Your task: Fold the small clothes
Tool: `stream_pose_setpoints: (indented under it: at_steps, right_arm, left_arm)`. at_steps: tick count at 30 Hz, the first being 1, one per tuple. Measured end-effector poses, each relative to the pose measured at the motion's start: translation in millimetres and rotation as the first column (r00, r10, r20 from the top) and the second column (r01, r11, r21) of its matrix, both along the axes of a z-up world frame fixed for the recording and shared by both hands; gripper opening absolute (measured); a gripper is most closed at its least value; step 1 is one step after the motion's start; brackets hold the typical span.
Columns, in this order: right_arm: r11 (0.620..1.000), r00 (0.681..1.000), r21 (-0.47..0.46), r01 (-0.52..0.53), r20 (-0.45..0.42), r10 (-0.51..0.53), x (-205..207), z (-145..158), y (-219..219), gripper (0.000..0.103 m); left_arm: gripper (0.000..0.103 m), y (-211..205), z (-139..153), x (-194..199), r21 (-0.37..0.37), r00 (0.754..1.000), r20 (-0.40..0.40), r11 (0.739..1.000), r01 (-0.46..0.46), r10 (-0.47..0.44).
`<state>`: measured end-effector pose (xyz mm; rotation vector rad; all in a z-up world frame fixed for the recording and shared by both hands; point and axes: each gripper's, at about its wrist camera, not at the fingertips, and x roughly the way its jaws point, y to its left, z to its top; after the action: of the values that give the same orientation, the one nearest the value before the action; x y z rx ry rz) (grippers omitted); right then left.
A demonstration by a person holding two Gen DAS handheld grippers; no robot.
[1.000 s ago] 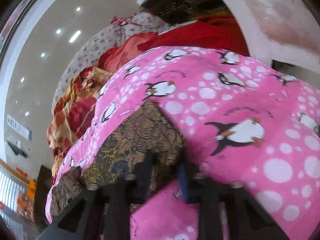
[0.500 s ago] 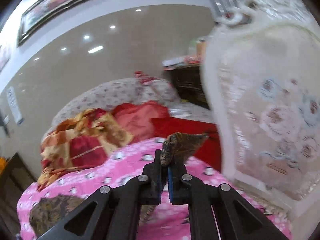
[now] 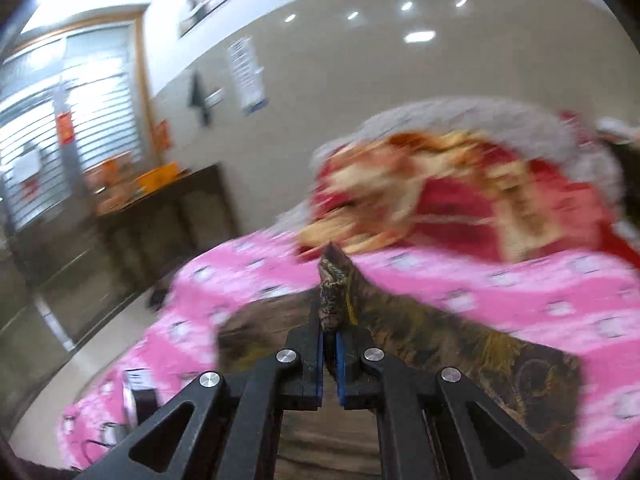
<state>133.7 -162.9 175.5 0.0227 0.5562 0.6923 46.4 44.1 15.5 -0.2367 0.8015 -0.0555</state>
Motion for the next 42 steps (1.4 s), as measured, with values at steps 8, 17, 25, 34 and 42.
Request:
stream_pose_setpoints:
  at_steps: [8, 17, 25, 34, 42]
  right_arm:
    - [0.983, 0.967, -0.091, -0.158, -0.216, 0.135, 6.1, -111.2, 125.2, 0.004]
    - [0.96, 0.853, -0.012, -0.281, -0.461, 0.244, -0.2, -169.6, 127.2, 0.009]
    - [0.982, 0.956, -0.057, -0.182, -0.245, 0.163, -56.6, -117.2, 30.0, 0.051]
    - [0.926, 0.909, -0.1, 0.363, -0.181, -0.376, -17.9, -103.4, -147.5, 0.017]
    - [0.915, 0.869, -0.313, 0.255, -0.342, -0.359, 30.7, -159.7, -161.7, 0.015]
  left_arm:
    - [0.063, 19.0, 0.3, -28.7, -0.145, 0.999, 0.009, 0.988, -0.046, 0.048]
    - [0.064, 17.0, -1.6, -50.9, -0.142, 0.997, -0.019, 0.987, -0.075, 0.073]
    - [0.064, 8.9, 41.0, -52.3, -0.061, 0.988, 0.091, 0.991, -0.119, 0.125]
    - [0.046, -18.6, 19.9, 38.4, 0.076, 0.986, -0.039, 0.984, -0.159, 0.162]
    - [0.04, -17.3, 6.9, 19.5, 0.141, 0.989, -0.016, 0.979, -0.146, 0.15]
